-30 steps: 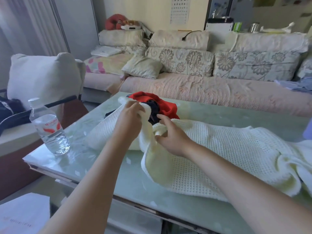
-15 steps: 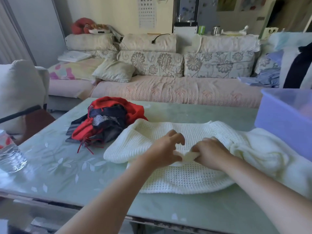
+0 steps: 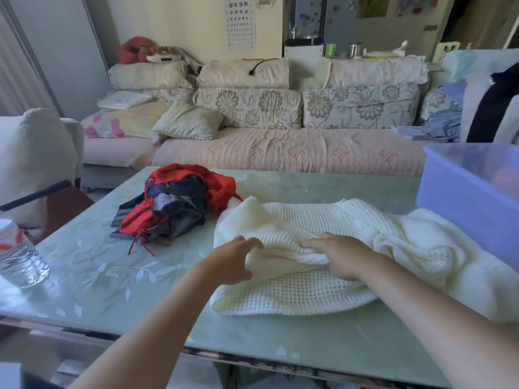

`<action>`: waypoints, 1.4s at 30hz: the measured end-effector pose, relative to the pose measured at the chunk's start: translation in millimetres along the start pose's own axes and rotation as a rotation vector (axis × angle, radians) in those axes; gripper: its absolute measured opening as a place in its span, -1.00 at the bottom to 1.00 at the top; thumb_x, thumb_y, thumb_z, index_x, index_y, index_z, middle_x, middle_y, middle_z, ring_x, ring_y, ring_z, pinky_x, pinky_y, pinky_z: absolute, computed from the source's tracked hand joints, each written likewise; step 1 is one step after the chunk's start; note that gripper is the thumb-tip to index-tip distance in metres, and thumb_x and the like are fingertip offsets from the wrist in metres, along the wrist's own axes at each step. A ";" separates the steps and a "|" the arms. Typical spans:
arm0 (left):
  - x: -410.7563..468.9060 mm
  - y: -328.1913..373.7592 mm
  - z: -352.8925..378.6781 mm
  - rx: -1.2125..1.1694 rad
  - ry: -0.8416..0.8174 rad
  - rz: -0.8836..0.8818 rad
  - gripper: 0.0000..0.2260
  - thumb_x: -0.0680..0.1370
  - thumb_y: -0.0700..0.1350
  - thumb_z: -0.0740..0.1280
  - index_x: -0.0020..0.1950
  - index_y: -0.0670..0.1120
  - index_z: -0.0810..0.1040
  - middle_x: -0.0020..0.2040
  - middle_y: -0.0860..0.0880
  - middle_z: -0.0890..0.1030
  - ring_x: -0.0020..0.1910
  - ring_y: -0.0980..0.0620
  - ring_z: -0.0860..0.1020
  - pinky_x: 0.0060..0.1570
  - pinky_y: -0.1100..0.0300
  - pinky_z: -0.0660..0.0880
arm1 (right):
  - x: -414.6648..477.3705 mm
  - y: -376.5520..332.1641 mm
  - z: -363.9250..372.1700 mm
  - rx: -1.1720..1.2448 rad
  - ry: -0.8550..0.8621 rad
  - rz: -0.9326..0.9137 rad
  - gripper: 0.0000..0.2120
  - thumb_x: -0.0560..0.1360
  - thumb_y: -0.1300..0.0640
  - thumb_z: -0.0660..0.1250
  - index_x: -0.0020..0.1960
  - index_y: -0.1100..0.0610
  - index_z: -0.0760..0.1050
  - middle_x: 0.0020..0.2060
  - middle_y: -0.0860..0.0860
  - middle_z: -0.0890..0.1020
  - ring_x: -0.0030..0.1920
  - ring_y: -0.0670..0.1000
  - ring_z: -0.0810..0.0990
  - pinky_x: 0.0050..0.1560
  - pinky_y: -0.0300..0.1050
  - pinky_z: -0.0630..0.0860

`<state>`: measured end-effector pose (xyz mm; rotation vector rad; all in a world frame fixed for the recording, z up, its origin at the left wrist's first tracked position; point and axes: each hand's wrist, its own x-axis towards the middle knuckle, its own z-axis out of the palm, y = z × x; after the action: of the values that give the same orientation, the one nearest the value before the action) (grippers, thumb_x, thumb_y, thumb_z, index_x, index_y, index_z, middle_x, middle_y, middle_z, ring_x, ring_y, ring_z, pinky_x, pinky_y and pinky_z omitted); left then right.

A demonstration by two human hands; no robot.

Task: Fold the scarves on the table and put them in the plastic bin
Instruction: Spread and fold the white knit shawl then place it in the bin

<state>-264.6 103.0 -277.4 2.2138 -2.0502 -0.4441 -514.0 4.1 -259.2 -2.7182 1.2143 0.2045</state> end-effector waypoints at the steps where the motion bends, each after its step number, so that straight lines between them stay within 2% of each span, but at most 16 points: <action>1: -0.8 -0.5 -2.4 -0.023 -0.063 0.000 -0.56 0.50 -0.17 0.35 0.33 0.17 0.45 0.26 0.11 0.48 0.04 0.10 0.50 0.00 0.21 0.51 | 2.1 -2.7 -5.9 -0.012 0.016 0.013 -0.31 0.46 0.31 0.23 0.44 -0.28 0.35 0.33 -0.11 0.47 0.13 0.03 0.56 0.04 -0.05 0.56; 3: -1.8 -1.4 -8.2 -0.026 -0.194 -0.015 -0.66 0.52 -0.18 0.28 0.21 0.15 0.60 0.18 0.16 0.57 0.04 0.15 0.51 0.03 0.29 0.46 | 7.7 -7.3 -18.4 0.003 -0.090 0.079 -0.59 0.38 0.12 0.27 0.19 -0.09 0.62 0.14 -0.06 0.64 0.10 0.04 0.61 0.07 0.00 0.56; 6: 4.4 -6.0 -15.6 -0.191 -0.378 -0.083 -0.78 0.46 0.05 0.34 0.04 0.12 0.69 0.00 0.17 0.67 0.00 0.13 0.63 0.13 0.17 0.54 | 13.8 -20.0 -28.8 0.081 -0.320 0.167 -0.67 0.28 -0.19 0.29 -0.17 0.01 0.66 -0.14 -0.05 0.67 -0.11 0.02 0.61 -0.02 -0.01 0.47; 9: 19.1 -18.1 -24.3 -0.282 -0.241 -0.111 -0.85 0.51 -0.03 0.32 -0.06 0.03 0.69 -0.12 0.10 0.69 -0.13 0.10 0.66 -0.06 0.23 0.55 | 30.4 -27.2 -27.8 0.092 -0.010 0.141 -0.50 0.48 -0.28 0.20 -0.37 0.09 0.54 -0.26 -0.01 0.66 -0.21 0.08 0.61 -0.03 -0.01 0.50; 11: 33.3 -29.3 -30.1 -0.143 -0.014 -0.119 -0.82 0.53 -0.13 0.26 -0.10 0.04 0.65 -0.13 0.11 0.65 -0.14 0.07 0.60 -0.14 0.21 0.52 | 53.2 -31.9 -18.4 0.278 0.163 0.097 -0.67 0.56 -0.09 0.20 -0.29 0.05 0.51 -0.24 0.01 0.63 -0.19 0.11 0.59 -0.12 -0.04 0.53; 13: 47.2 -37.4 -33.4 -0.095 0.184 -0.157 -0.81 0.53 -0.17 0.21 -0.10 0.00 0.62 -0.14 0.06 0.61 -0.15 0.01 0.56 -0.15 0.13 0.54 | 76.4 -38.4 -9.6 0.348 0.209 0.102 -0.79 0.56 0.03 0.23 0.10 0.02 0.59 0.08 0.01 0.63 0.08 0.07 0.59 0.12 -0.03 0.53; 15: 64.4 -45.0 -34.3 -0.147 0.279 -0.188 -0.79 0.52 -0.21 0.18 -0.09 -0.02 0.59 -0.16 0.03 0.60 -0.20 0.01 0.55 -0.24 0.15 0.52 | 95.5 -44.4 0.1 0.348 0.177 0.136 -0.46 0.54 -0.05 0.28 0.48 0.06 0.33 0.34 0.06 0.51 0.29 0.11 0.51 0.23 0.00 0.47; 18: 87.7 -53.5 -30.1 -0.179 0.278 -0.201 -0.76 0.51 -0.25 0.15 -0.08 0.02 0.56 -0.16 0.05 0.57 -0.25 0.06 0.52 -0.37 0.20 0.41 | 109.4 -51.1 10.4 0.327 0.069 0.165 -0.09 0.47 -0.23 0.36 0.62 0.00 -0.06 0.37 0.06 0.48 0.27 0.15 0.53 0.07 -0.01 0.46; 21: 109.4 -56.3 -19.7 -0.217 0.293 -0.210 -0.74 0.50 -0.25 0.14 -0.06 0.04 0.55 -0.13 0.05 0.58 -0.22 0.05 0.54 -0.27 0.14 0.52 | 122.2 -37.0 12.9 0.329 0.056 0.115 -0.55 0.48 -0.14 0.38 0.30 0.02 0.51 0.10 0.01 0.64 0.08 0.11 0.61 -0.03 -0.03 0.49; 22: 115.3 -55.5 -16.5 -0.230 0.317 -0.209 -0.74 0.50 -0.25 0.13 -0.06 0.04 0.54 -0.12 0.04 0.58 -0.21 0.04 0.54 -0.25 0.13 0.53 | 123.3 -30.5 9.4 0.326 0.101 0.103 -0.76 0.48 -0.12 0.37 0.00 0.04 0.59 -0.09 -0.01 0.65 -0.04 0.09 0.61 -0.14 -0.06 0.46; 24: 126.3 -54.8 -10.5 -0.257 0.340 -0.208 -0.77 0.53 -0.23 0.12 -0.02 0.02 0.52 -0.10 0.00 0.61 -0.18 -0.02 0.57 -0.20 0.10 0.55 | 124.3 -9.2 -0.4 0.354 0.227 0.154 -0.74 0.51 -0.07 0.31 -0.25 0.09 0.51 -0.27 -0.04 0.61 -0.16 0.09 0.59 -0.22 -0.11 0.43; 28: 141.5 -58.6 -6.6 -0.087 0.199 -0.207 -0.78 0.61 -0.08 0.13 0.21 0.00 0.48 0.03 -0.04 0.63 -0.04 -0.08 0.57 -0.03 0.02 0.55 | 110.9 45.7 -16.3 0.195 0.543 0.371 -0.80 0.55 0.03 0.24 0.01 -0.02 0.65 0.00 0.02 0.67 0.07 0.16 0.62 -0.01 -0.06 0.50; 33: 161.5 -44.8 -7.4 0.169 0.327 -0.209 -0.78 0.60 -0.23 0.14 0.19 -0.10 0.47 -0.03 -0.06 0.58 -0.18 -0.07 0.53 -0.30 0.12 0.39 | 96.3 93.0 1.9 -0.259 0.150 0.471 -0.66 0.47 0.07 0.24 0.24 -0.02 0.50 0.24 0.03 0.52 0.27 0.12 0.49 0.23 -0.03 0.44; 37: 186.2 -42.5 -13.5 0.183 0.424 -0.104 -0.54 0.49 -0.38 0.15 0.27 0.02 0.50 0.16 0.00 0.52 -0.03 -0.09 0.57 -0.25 0.10 0.43 | 109.6 93.9 3.3 0.183 0.291 0.310 -0.91 0.46 0.04 0.28 -0.10 -0.02 0.55 0.05 -0.04 0.53 0.12 0.05 0.48 0.03 -0.07 0.47; 40: 206.8 -47.6 -29.2 0.323 0.180 -0.115 -0.41 0.51 -0.39 0.15 0.40 0.15 0.43 0.33 0.05 0.49 0.18 -0.06 0.54 -0.11 0.12 0.46 | 124.2 93.0 3.6 0.448 0.295 0.385 -0.56 0.59 -0.10 0.19 -0.26 0.19 0.58 -0.28 0.02 0.63 -0.20 0.09 0.61 -0.20 -0.09 0.50; 42: 217.8 -54.6 -33.6 0.366 0.053 -0.131 -0.43 0.54 -0.34 0.15 0.44 0.17 0.36 0.37 0.06 0.47 0.22 -0.06 0.52 -0.06 0.11 0.50 | 130.7 95.4 11.3 0.401 0.302 0.372 -0.58 0.63 -0.13 0.18 -0.14 0.20 0.54 -0.25 0.03 0.61 -0.11 0.15 0.62 -0.25 -0.09 0.42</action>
<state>-190.9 -111.2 -292.2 2.5382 -2.1075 -0.0148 -499.5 -151.4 -303.1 -2.2154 1.6299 -0.3823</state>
